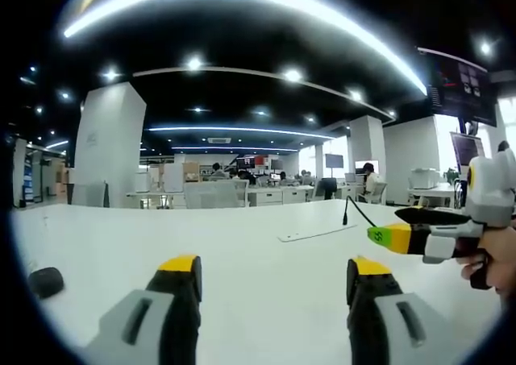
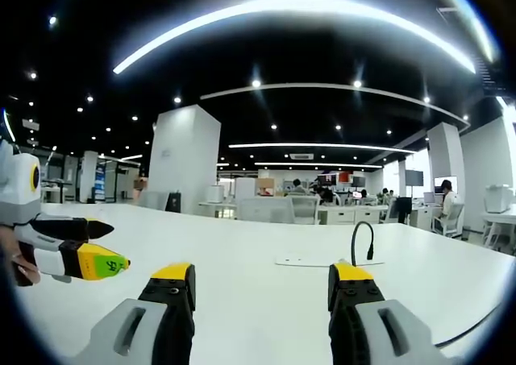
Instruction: Locate the USB plug end of the data cable currently connected to the USB port on the desk. Grip the plug, withdraw it from the port, and place it onto the desktop.
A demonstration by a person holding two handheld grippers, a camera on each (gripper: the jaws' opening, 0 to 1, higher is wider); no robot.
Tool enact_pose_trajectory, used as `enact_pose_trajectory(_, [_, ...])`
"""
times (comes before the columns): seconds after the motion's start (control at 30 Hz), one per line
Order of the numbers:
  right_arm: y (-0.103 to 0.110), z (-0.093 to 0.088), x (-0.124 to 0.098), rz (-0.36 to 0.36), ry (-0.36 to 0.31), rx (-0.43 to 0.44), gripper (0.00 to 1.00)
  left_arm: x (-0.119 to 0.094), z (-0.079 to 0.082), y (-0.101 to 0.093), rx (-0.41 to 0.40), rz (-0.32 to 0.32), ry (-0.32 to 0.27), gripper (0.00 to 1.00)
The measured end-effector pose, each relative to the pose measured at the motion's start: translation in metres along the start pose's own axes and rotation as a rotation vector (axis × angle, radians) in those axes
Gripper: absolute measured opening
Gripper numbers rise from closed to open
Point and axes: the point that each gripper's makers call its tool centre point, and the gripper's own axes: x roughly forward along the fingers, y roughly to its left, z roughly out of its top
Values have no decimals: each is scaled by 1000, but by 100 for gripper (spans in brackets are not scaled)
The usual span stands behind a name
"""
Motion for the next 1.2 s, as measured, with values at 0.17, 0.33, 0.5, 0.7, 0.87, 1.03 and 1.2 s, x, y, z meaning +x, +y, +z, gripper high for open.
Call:
enact_pose_trajectory(0.17, [1, 0, 0, 1, 1, 0, 67, 0, 0, 0, -6, 0, -1, 74])
enact_pose_trajectory(0.33, [1, 0, 0, 1, 1, 0, 67, 0, 2, 0, -15, -1, -8, 75])
enact_pose_trajectory(0.5, [1, -1, 0, 1, 3, -1, 67, 0, 3, 0, -22, -4, -14, 75])
enact_pose_trajectory(0.7, [0, -1, 1, 2, 3, -2, 67, 0, 4, -1, -27, -9, -22, 76])
enact_pose_trajectory(0.87, [0, -1, 1, 3, 3, 0, 67, 0, 5, -4, -22, -18, -24, 76])
enact_pose_trajectory(1.03, [1, -2, 1, 6, 4, 1, 67, 0, 5, -5, -21, -21, -24, 77])
enact_pose_trajectory(1.2, [0, -1, 0, 6, 1, 3, 67, 0, 6, -5, -23, -21, -30, 77])
